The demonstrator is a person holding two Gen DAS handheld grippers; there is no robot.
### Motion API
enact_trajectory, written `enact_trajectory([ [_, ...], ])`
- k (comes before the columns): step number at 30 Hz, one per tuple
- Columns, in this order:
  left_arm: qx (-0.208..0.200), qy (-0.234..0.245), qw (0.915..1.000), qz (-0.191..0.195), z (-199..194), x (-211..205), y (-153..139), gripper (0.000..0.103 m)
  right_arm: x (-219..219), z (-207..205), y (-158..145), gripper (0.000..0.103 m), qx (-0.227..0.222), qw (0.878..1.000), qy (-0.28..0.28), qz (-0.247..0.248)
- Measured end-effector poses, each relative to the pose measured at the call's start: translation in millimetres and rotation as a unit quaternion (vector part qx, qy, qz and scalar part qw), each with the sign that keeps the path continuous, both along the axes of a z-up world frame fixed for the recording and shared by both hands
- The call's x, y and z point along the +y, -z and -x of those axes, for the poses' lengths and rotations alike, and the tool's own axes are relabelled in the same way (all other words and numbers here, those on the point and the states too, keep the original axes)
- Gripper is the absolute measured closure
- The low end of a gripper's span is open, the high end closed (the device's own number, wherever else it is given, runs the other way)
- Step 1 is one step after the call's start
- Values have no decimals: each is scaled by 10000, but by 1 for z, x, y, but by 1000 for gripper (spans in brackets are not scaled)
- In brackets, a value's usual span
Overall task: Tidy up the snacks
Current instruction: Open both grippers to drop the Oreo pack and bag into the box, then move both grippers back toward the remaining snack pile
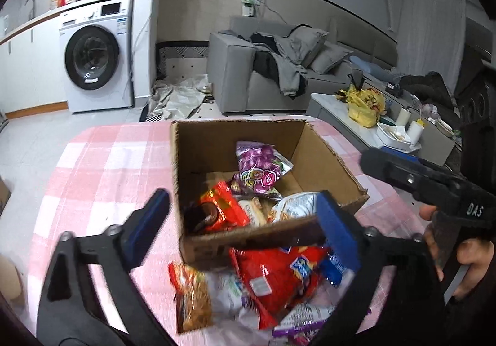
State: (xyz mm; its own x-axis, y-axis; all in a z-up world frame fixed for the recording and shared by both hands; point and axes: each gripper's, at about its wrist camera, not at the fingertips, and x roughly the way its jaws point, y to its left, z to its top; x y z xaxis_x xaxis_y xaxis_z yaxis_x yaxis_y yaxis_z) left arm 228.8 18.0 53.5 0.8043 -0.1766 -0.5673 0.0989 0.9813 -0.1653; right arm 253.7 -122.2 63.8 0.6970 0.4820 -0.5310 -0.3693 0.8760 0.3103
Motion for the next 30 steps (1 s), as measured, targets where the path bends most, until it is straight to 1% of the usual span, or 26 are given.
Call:
enact_trajectory([
  [2,-36,-52,10000,6,12,2,-2,1,-5,9,-2,0,-13,10000,-43,82],
  [6,-43,-116,9999,-100,40,4,-5,1,-13,27,-4,0,-11,9998,-52,192],
  [11,-5,-116,9997,-226,71,5,-4,1,-21,45,2,0,97,9990,-21,434],
  [17,35,-90,9994,-342,107,6,6,1,-28,71,9,0,172,9983,-42,555],
  [20,-28,-213,9991,-360,124,11,12,1,-29,81,17,0,226,9981,-80,572],
  [23,45,-205,9993,-294,135,14,18,1,-28,87,22,0,236,9977,-107,630],
  [26,67,-211,9991,-363,143,17,22,1,-24,89,22,0,306,9969,-168,706],
  [29,118,-175,9992,-338,151,17,28,1,-21,92,23,0,334,9963,-231,764],
  [30,133,-171,9992,-339,147,15,27,1,-20,90,24,0,357,9959,-241,791],
])
